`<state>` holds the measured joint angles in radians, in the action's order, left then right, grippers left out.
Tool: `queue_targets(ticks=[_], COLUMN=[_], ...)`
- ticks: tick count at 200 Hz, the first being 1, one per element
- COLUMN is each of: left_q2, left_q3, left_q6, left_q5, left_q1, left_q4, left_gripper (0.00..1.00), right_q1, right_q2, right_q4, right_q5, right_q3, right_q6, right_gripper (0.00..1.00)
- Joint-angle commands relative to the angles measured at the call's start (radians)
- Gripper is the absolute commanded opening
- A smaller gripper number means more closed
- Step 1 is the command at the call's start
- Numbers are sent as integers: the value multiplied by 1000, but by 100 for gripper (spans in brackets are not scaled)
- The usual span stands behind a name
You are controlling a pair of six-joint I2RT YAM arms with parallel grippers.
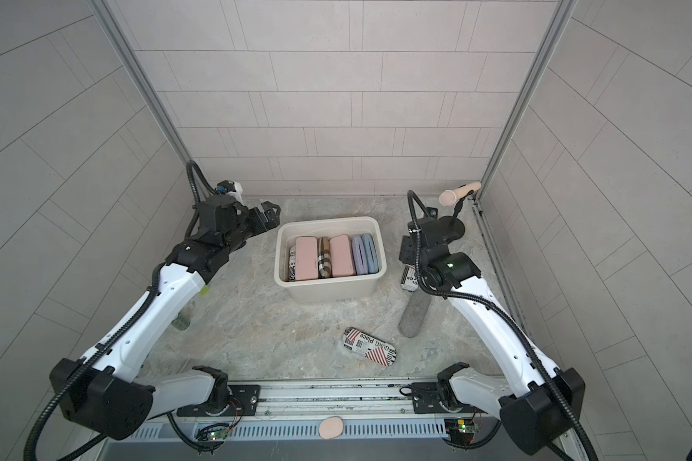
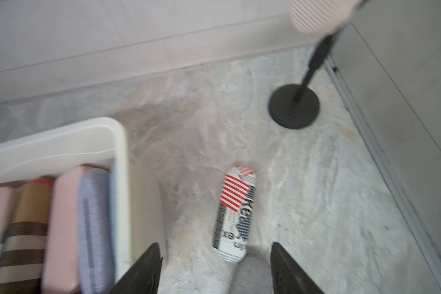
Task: Put the glasses cases into the storage boxes
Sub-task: Pick up the glasses case at the center of the board.
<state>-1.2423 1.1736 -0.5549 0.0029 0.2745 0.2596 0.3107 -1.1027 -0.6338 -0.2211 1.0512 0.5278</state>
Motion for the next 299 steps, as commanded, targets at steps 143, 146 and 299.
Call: queue_targets(ticks=[143,146,299], left_q2=[86,86,55], left_q3=[-196,-196,-207], left_q6=[-145,-146,-207], left_q5=[10,14,125], left_q1=[-24,-25,-69], left_q4=[-241,-243,-296], left_gripper=[100,100,95], right_q1=[-141,-142,-142], right_q2=[-436,-443,-627], right_q4=[100,102,144], right_q5=[174,170,142], right_q3=[-28,-26,8], right_q6=[-21,-23,-52], right_gripper=[89,89,59])
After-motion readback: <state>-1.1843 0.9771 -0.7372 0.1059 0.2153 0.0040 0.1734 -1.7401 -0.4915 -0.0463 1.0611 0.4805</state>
